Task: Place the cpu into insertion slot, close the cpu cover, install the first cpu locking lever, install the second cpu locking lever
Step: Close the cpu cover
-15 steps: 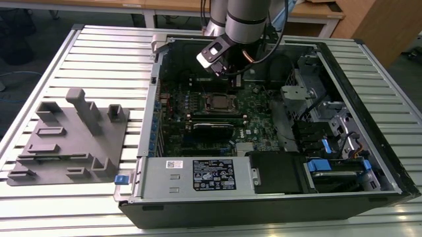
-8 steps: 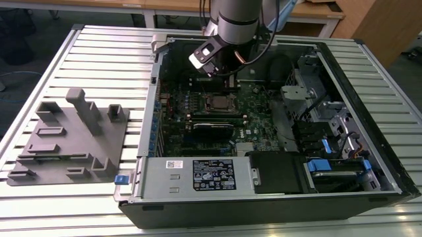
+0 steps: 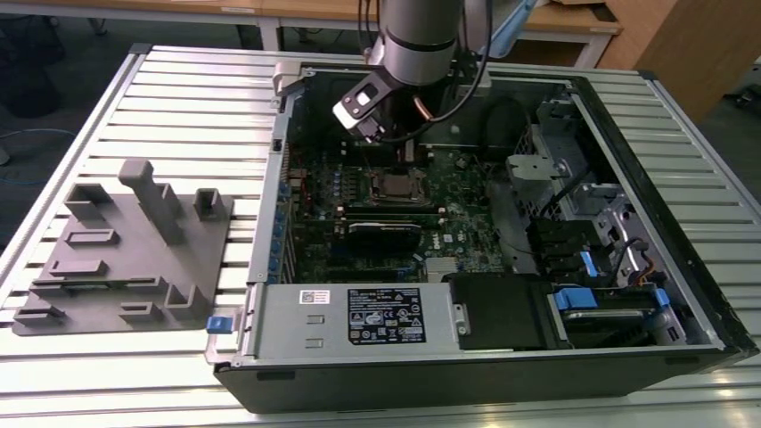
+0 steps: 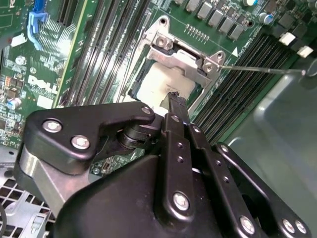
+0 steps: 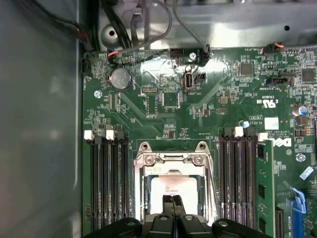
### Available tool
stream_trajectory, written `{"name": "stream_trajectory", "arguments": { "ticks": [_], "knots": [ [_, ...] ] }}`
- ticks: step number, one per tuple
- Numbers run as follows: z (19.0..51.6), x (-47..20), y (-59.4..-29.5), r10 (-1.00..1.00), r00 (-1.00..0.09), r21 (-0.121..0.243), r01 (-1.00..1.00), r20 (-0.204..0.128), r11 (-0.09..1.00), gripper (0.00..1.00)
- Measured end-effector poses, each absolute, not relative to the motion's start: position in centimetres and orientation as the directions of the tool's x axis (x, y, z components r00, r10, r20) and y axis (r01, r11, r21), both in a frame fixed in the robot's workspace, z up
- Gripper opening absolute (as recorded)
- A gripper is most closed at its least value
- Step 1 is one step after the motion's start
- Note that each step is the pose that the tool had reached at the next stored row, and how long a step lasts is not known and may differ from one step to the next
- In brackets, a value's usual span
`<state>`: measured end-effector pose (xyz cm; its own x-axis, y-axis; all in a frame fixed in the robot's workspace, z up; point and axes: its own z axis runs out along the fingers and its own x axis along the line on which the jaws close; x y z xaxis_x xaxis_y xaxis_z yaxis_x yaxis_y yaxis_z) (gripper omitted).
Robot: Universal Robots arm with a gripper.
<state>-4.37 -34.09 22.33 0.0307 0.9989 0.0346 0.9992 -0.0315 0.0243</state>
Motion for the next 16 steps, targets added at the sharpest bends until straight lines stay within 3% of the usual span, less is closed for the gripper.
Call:
{"name": "stream_trajectory", "arguments": {
  "ticks": [16],
  "knots": [
    [22.13, -4.96, -34.13, 0.999, 0.031, 0.024, 0.999, 0.035, -0.032, 0.11]
  ]
}}
